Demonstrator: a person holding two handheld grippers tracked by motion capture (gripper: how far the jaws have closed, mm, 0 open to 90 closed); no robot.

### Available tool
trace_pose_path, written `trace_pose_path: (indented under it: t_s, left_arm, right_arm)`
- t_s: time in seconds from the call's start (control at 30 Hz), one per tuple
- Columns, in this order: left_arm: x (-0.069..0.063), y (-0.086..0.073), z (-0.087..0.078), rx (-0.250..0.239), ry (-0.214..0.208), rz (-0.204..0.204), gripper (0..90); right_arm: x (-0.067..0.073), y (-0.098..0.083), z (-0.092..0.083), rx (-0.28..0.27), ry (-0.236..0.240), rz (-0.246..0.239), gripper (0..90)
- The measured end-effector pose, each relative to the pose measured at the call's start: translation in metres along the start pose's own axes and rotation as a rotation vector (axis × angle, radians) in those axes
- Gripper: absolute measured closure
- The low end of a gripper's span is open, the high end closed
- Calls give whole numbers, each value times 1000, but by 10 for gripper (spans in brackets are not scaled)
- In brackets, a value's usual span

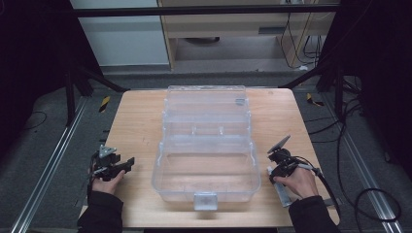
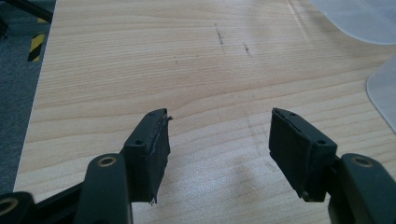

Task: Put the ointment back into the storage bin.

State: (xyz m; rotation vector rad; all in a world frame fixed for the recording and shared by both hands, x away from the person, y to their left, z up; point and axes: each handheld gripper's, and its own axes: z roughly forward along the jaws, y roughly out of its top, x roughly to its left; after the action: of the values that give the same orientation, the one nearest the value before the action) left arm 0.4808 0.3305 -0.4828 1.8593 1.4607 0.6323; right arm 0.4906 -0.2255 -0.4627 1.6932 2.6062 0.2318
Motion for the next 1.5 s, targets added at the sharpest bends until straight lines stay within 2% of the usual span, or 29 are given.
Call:
trace_pose_path:
  t_s: [0.4, 0.53, 0.6, 0.93, 1.07, 1.1, 1.2, 1.3, 1.33, 1.47, 1.5]
  left_arm:
    - [0, 0, 0, 1, -1, -1, 379]
    - [0, 0, 0, 3, -2, -2, 380]
    - [0, 0, 1, 5, -2, -1, 380]
    - [-1, 1, 1, 6, 0, -2, 380]
    - [-2, 1, 1, 8, -2, 1, 381]
    - [-2, 1, 1, 8, -2, 1, 380]
    - [-1, 1, 1, 10, -3, 1, 381]
    - [-1, 1, 2, 10, -3, 1, 382]
    - [-1, 1, 2, 10, -5, 2, 382]
    - [-1, 0, 1, 11, -7, 7, 382]
    - [-1, 0, 1, 11, -7, 6, 382]
  right_arm:
    - [1, 1, 1, 18, 1, -12, 697]
    - [-1, 0, -7, 5, 15, -2, 697]
    - [-3, -1, -11, -1, 11, -14, 697]
    - [-5, -1, -39, -61, 31, -77, 698]
    - [-5, -1, -57, -92, 26, -128, 698]
    - [-5, -1, -57, -92, 26, -128, 698]
    - [-4, -1, -70, -142, 27, -149, 698]
    - [-4, 0, -76, -157, 25, -165, 698]
    - [-4, 1, -81, -180, 27, -188, 698]
    - [-1, 1, -89, -210, 26, -210, 699]
    - [0, 1, -94, -227, 27, -230, 699]
